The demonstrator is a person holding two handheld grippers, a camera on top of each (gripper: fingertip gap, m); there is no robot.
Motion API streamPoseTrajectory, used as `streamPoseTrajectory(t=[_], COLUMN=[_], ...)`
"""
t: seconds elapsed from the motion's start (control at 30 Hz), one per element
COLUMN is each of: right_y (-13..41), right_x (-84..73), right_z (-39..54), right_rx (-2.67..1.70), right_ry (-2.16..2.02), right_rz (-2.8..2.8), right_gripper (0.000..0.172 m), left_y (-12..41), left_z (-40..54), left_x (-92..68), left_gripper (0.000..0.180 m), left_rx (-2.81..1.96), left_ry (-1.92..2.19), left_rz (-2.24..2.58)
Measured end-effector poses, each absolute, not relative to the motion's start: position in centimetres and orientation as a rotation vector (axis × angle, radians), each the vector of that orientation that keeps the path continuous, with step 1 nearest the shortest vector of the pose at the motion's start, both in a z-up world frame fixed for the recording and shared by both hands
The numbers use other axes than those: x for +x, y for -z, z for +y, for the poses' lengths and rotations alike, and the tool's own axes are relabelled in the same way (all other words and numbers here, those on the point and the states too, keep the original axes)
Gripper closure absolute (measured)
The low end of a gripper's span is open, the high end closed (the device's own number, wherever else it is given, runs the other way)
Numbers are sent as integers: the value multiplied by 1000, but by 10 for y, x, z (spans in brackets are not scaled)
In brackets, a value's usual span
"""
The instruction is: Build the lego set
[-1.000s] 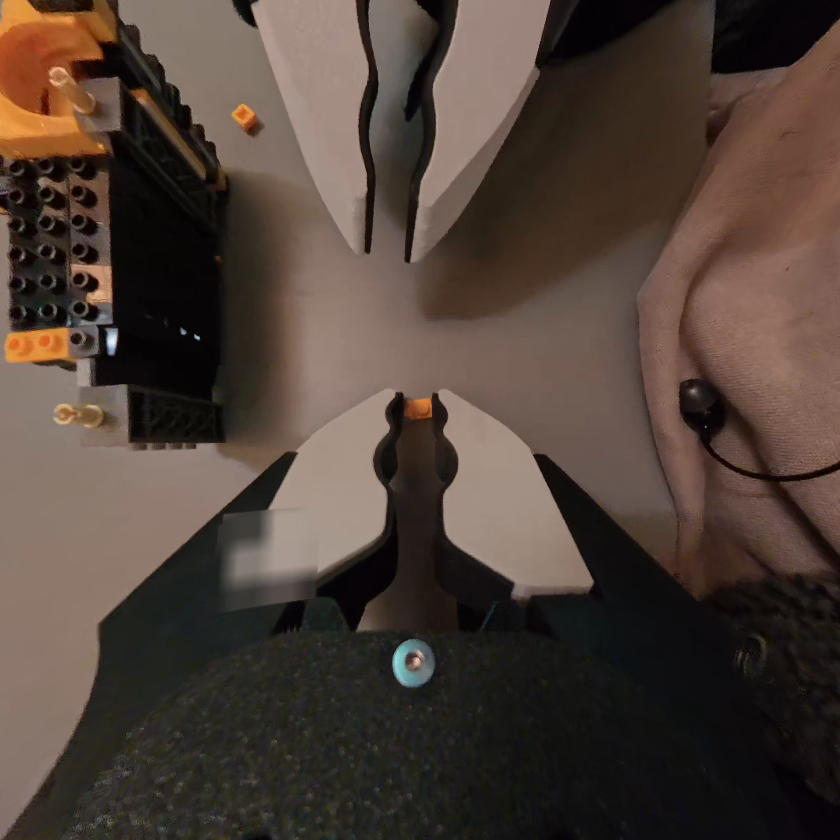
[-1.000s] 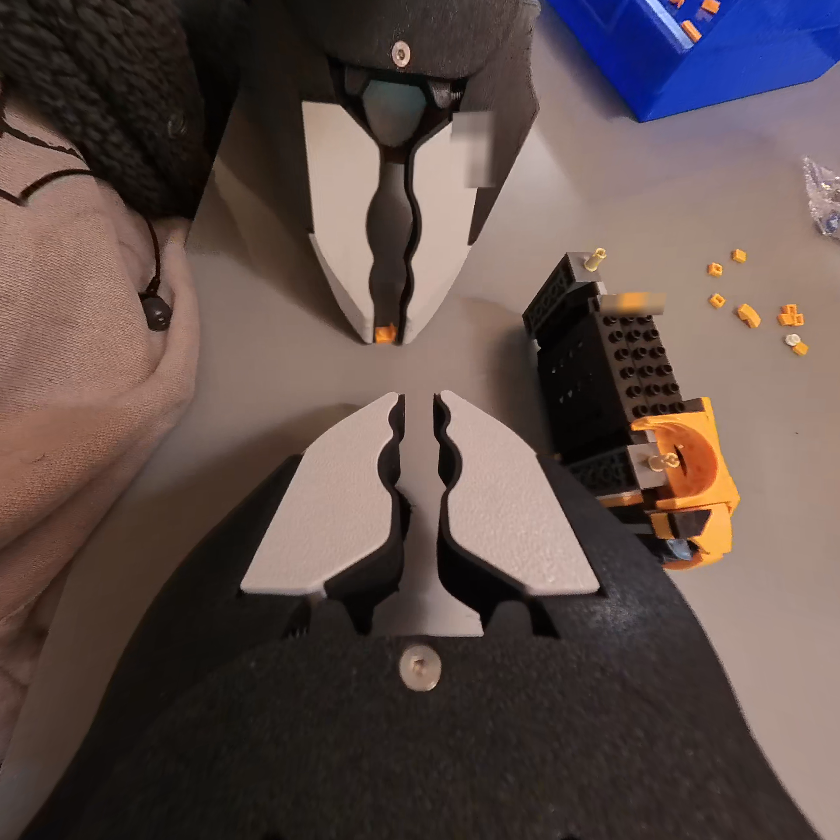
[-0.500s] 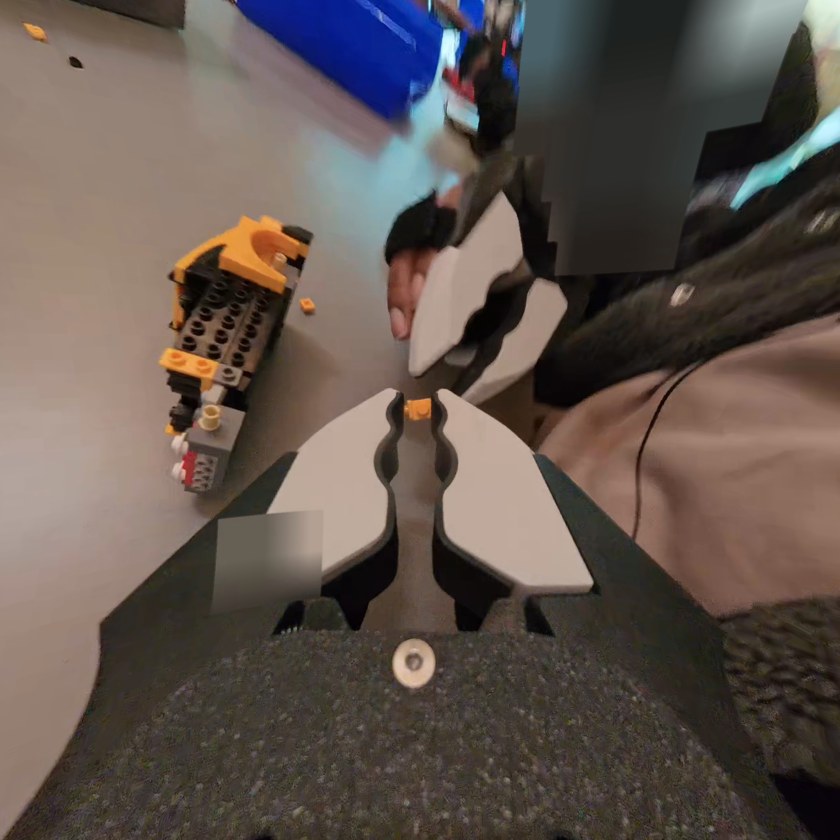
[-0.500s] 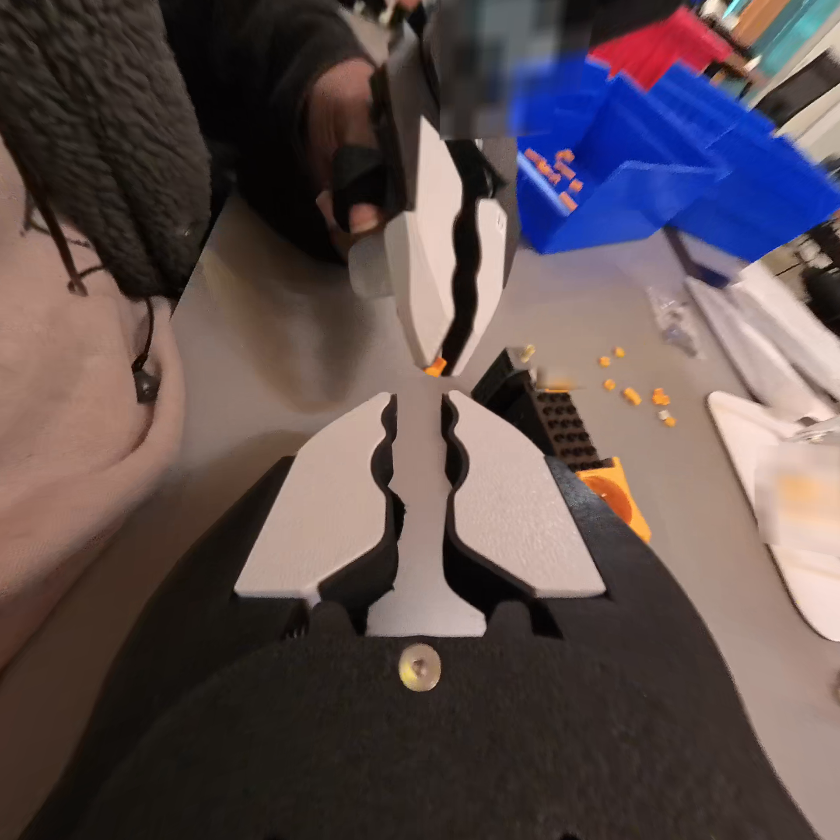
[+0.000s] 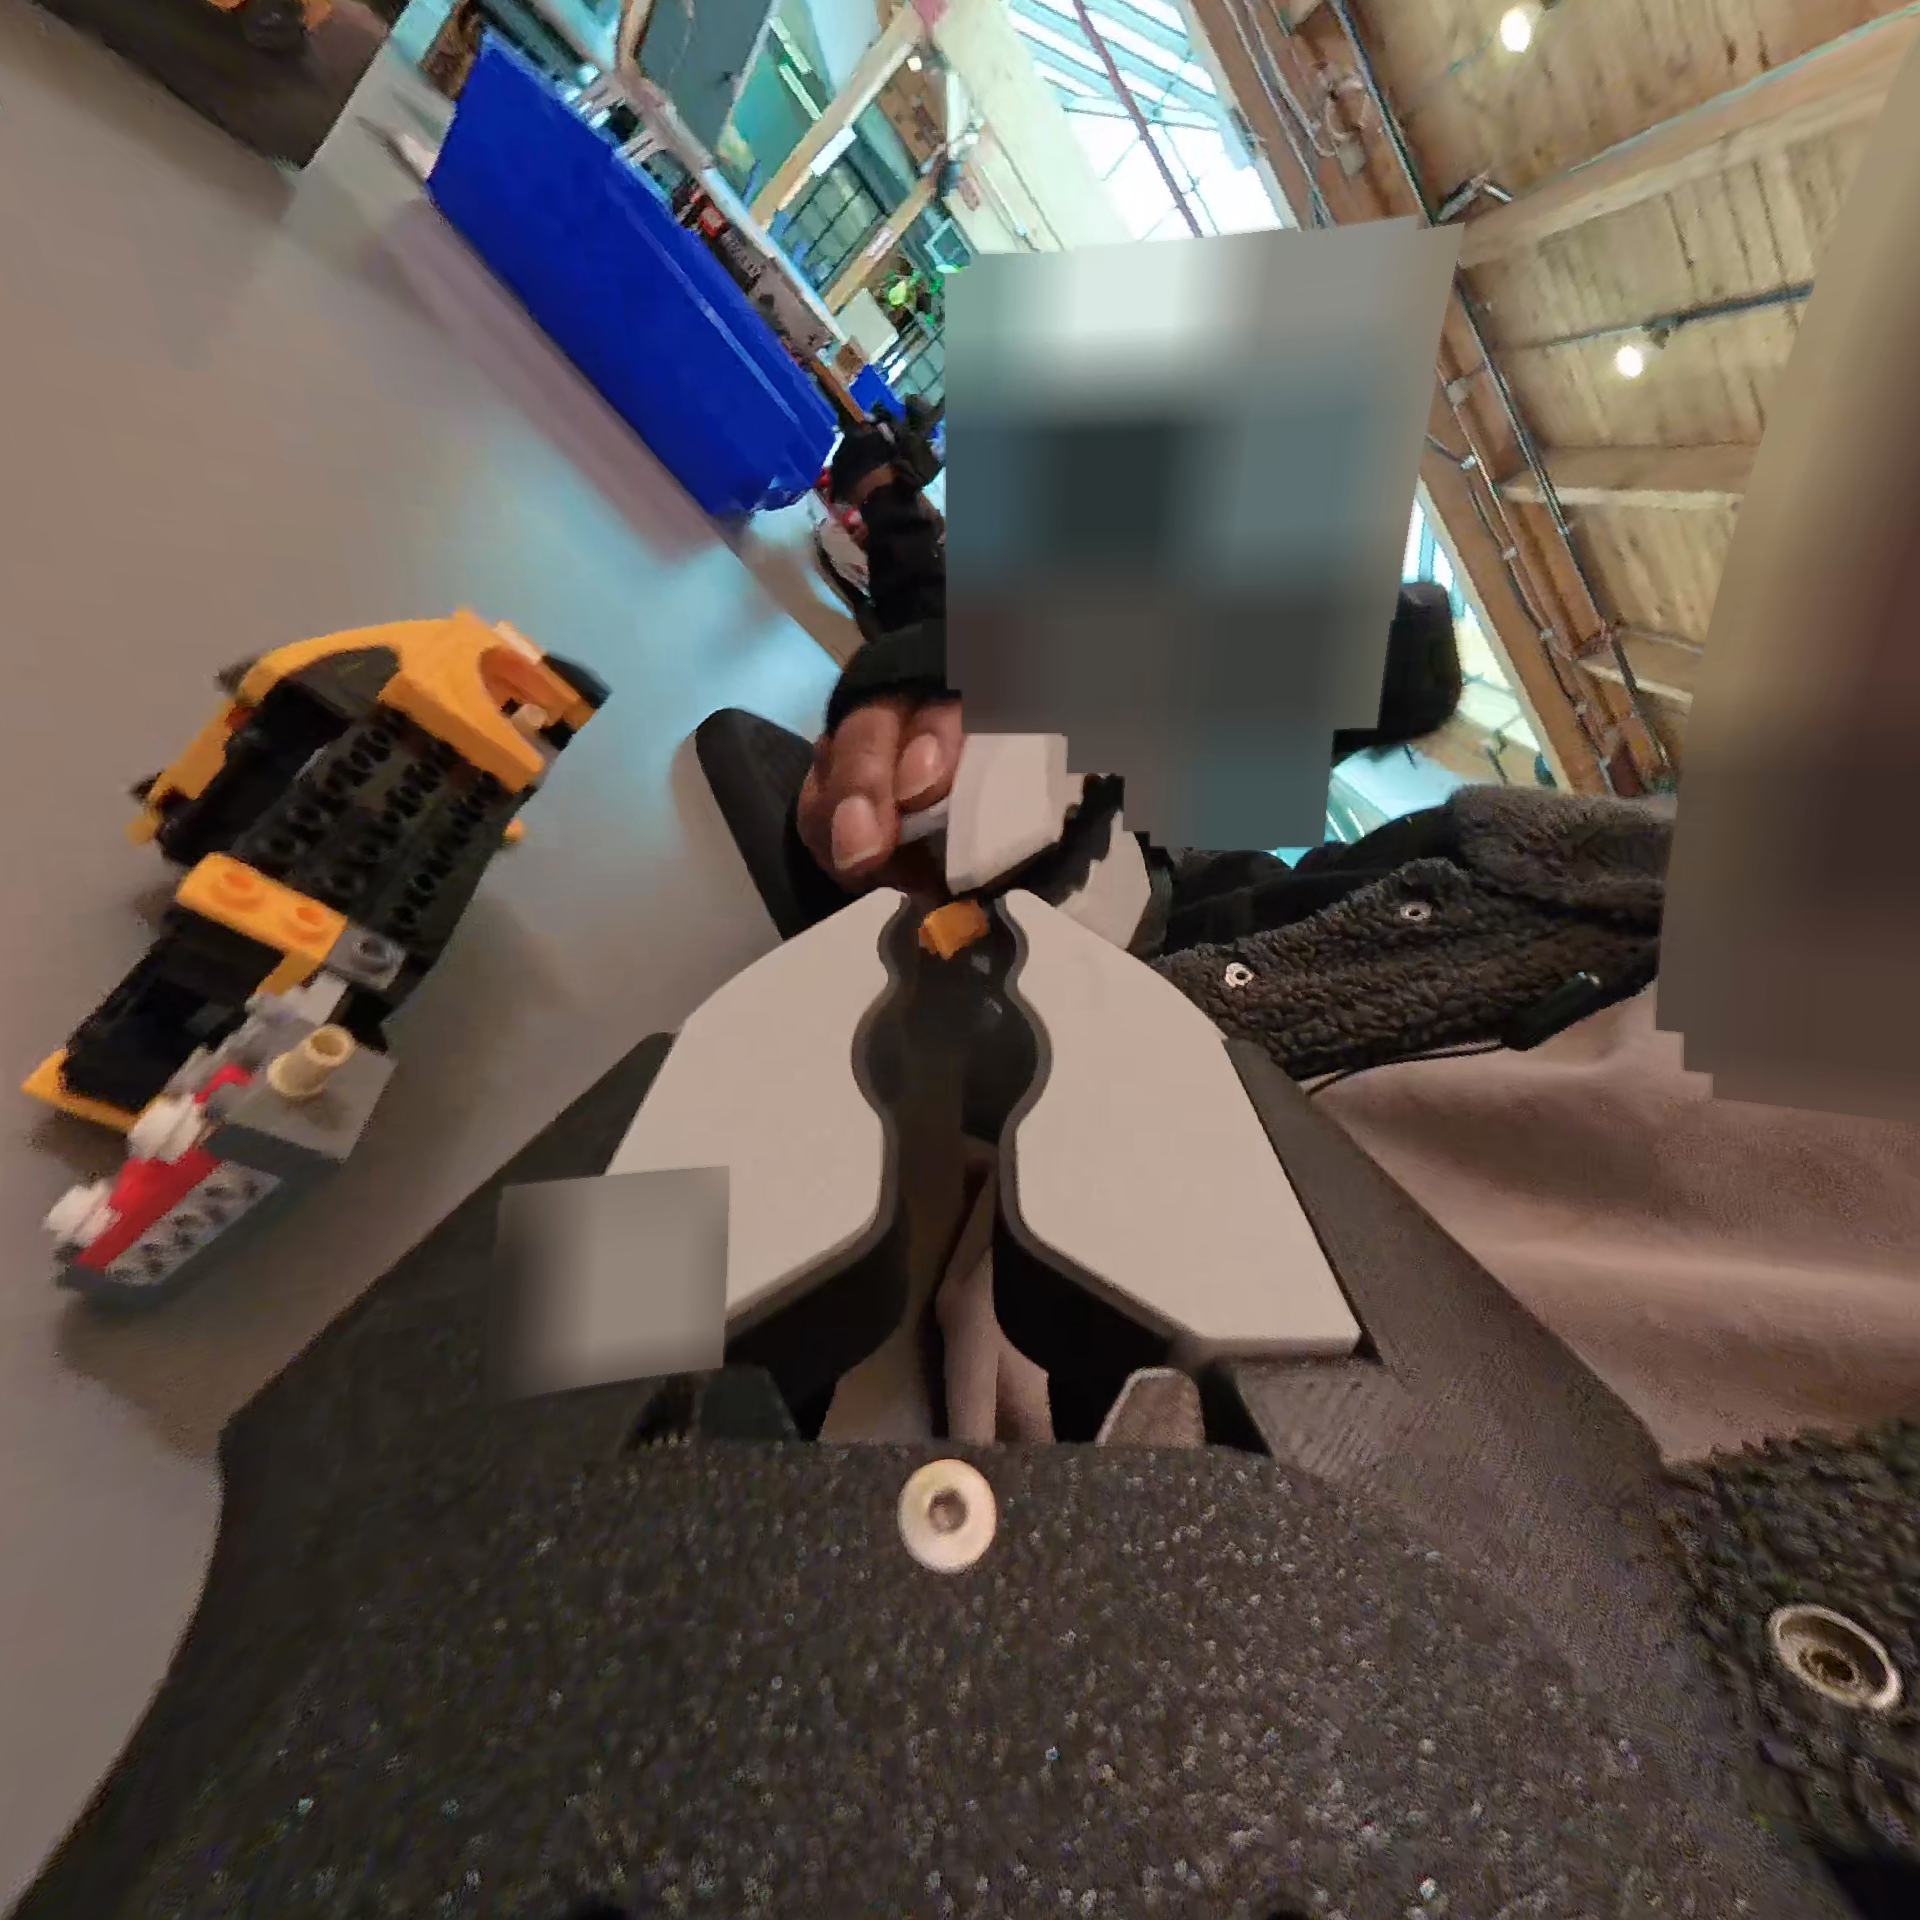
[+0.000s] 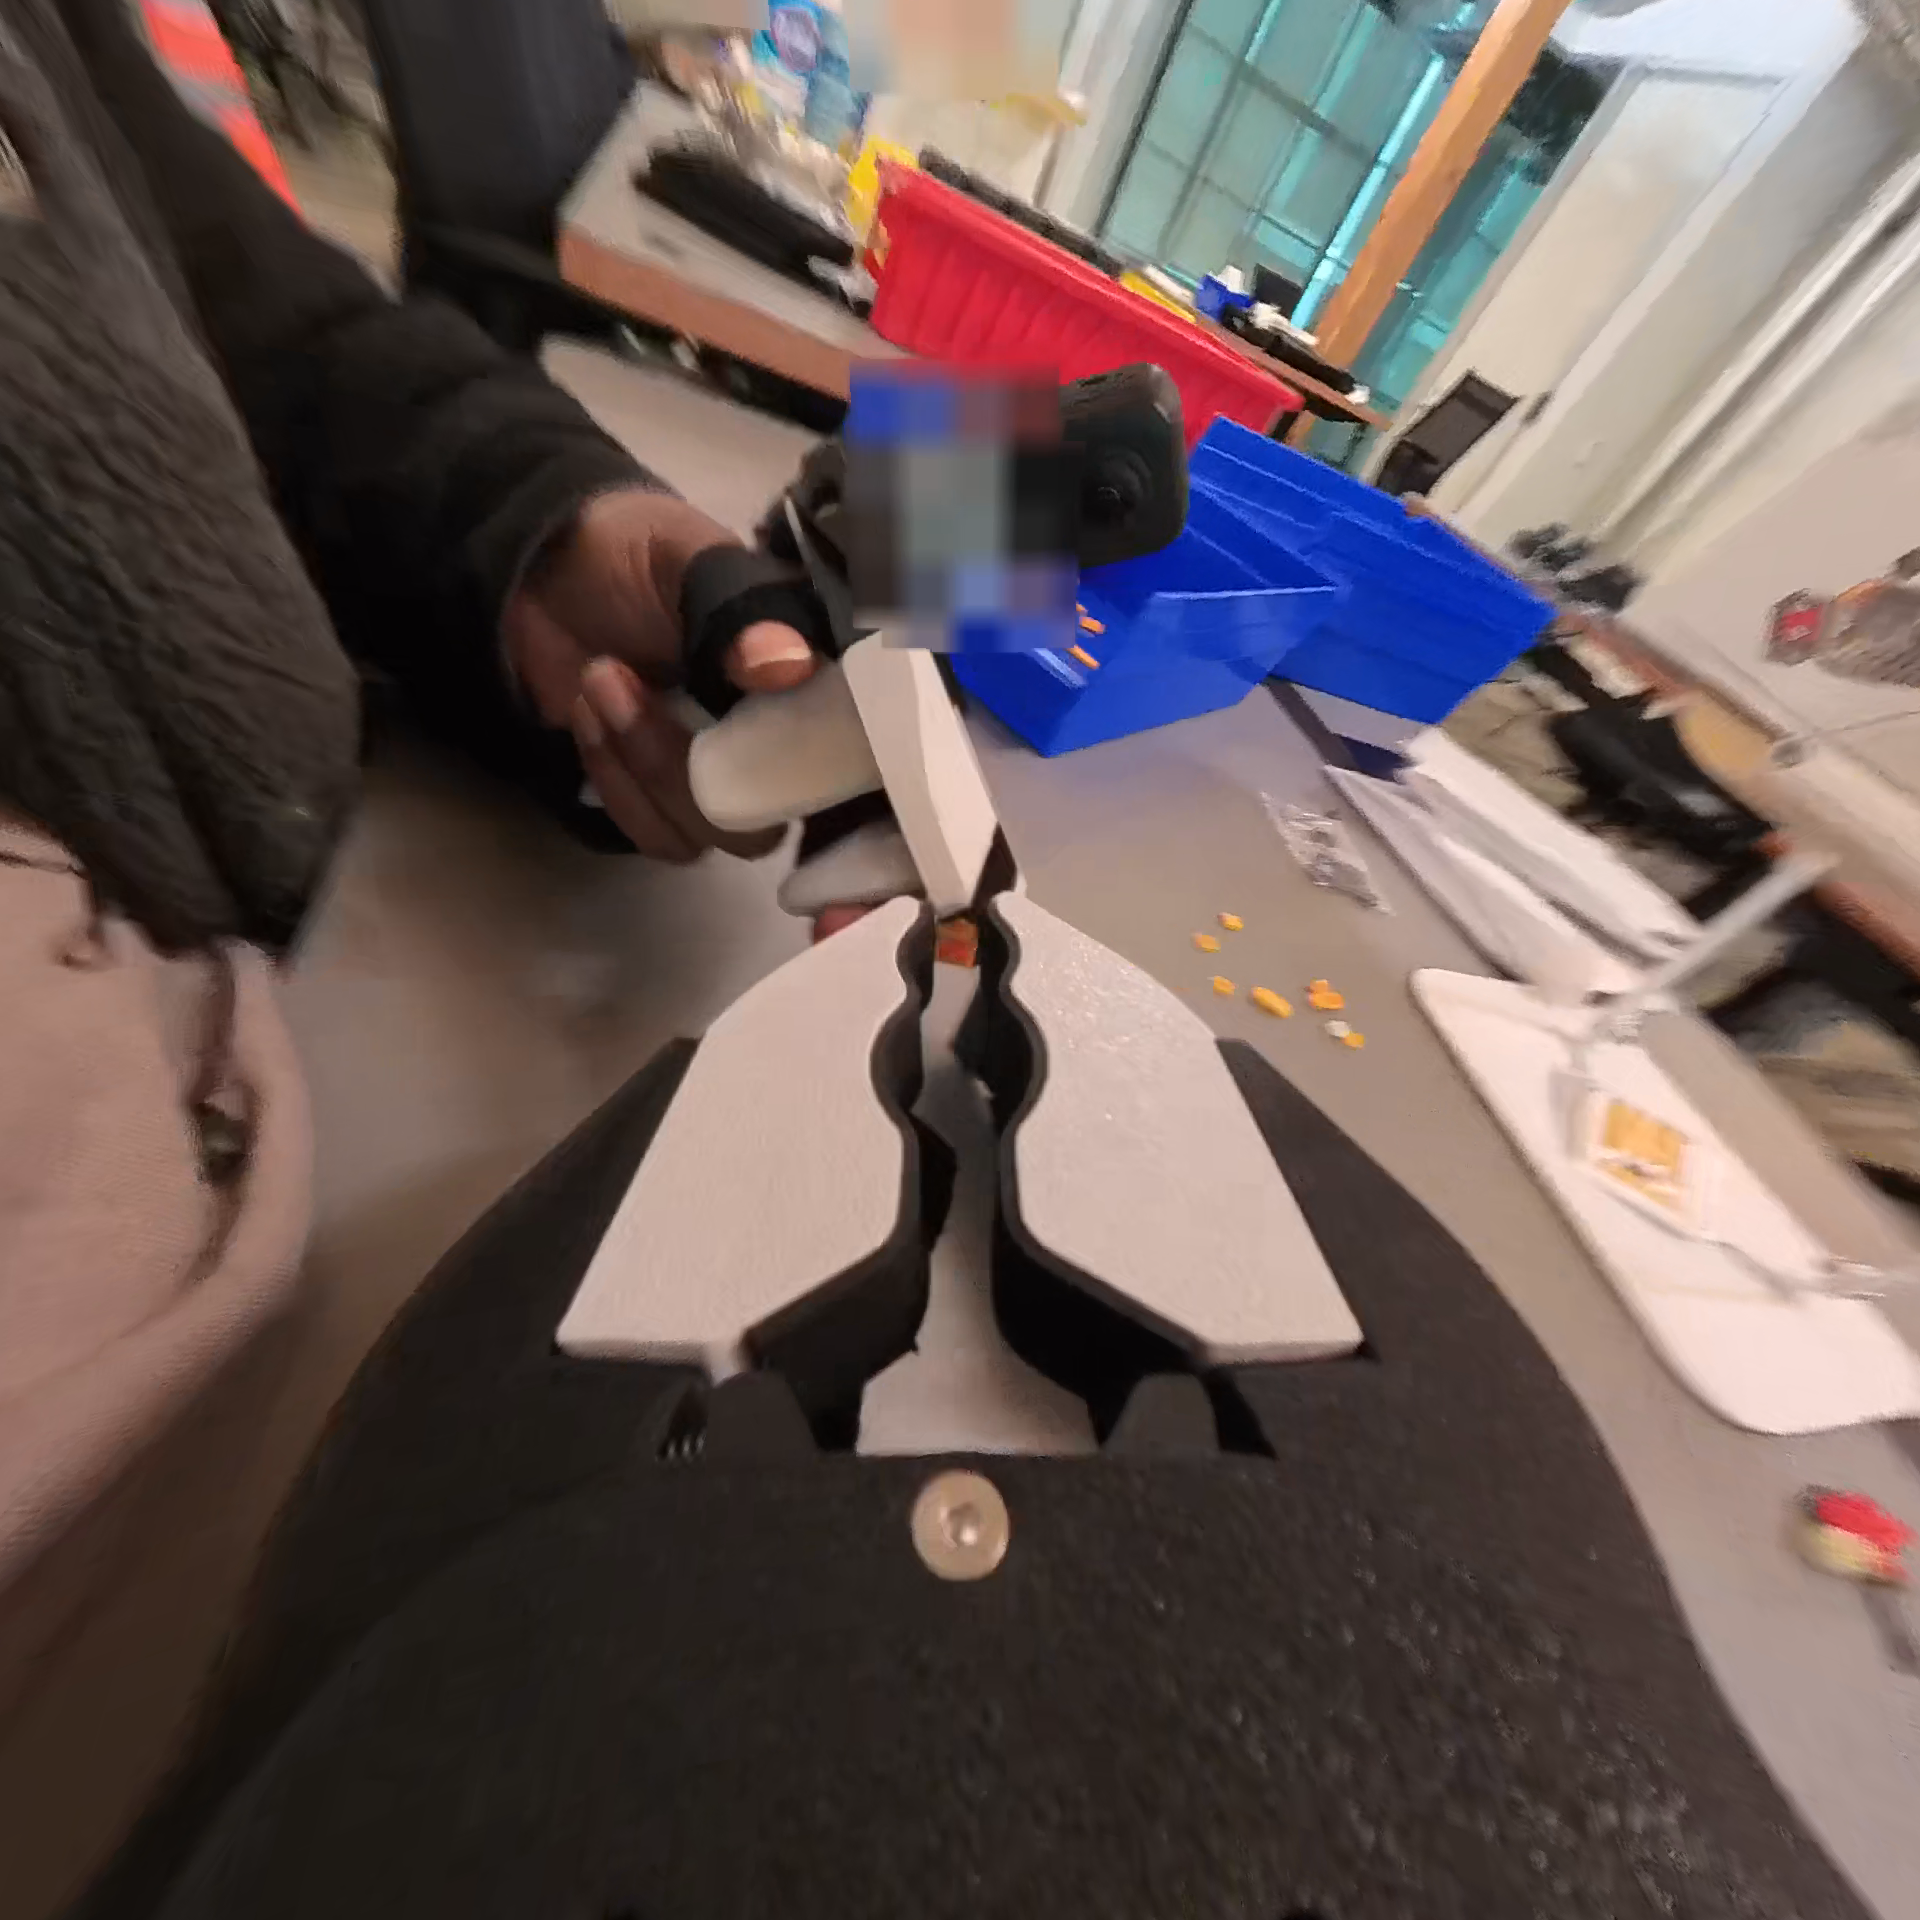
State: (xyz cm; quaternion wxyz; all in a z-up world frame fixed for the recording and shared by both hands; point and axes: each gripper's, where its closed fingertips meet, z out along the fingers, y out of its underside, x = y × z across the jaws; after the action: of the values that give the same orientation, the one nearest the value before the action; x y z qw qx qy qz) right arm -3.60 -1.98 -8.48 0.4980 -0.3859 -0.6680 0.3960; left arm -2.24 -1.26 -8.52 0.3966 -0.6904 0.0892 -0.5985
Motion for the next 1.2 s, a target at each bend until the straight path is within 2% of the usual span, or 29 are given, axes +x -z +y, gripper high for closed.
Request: streamPoseTrajectory(t=[0.07, 0.13, 0.2, 0.4, 0.5, 0.63, 0.93, 1.07, 1.2], right_y=[76, 71, 66, 52, 52, 53, 61, 69, 85], right_x=[-30, -24, -20, -13, -15, -18, -23, -20, -18], right_z=[-21, -21, -18, -21, -21, -24, -24, -18, -12], right_rx=[-1016, -1090, -1137, -1287, -1354, -1395, -1443, -1369, -1267], right_ry=[-1210, -1434, -1592, -2152, -2284, -2357, -2345, -2094, -1652], right_rz=[-1591, -1581, -1547, -1449, -1413, -1393, -1390, -1520, -1720], right_gripper=[164, 164, 164, 164, 164, 164, 164, 157, 153], left_y=[77, 71, 69, 63, 59, 64, 73, 81, 94], left_z=[-17, -24, -24, -27, -26, -22, -23, -19, -17], left_x=[-23, -22, -23, -15, -11, -11, -11, -17, -20], left_gripper=[161, 168, 166, 166, 170, 172, 178, 180, 179], left_rx=[-1704, -1677, -1671, -1503, -1408, -1398, -1440, -1571, -1720], left_ry=[1457, 1361, 1224, 558, 314, 198, 230, 400, 544], left_rz=[325, 464, 557, 940, 1022, 1055, 1066, 989, 962])
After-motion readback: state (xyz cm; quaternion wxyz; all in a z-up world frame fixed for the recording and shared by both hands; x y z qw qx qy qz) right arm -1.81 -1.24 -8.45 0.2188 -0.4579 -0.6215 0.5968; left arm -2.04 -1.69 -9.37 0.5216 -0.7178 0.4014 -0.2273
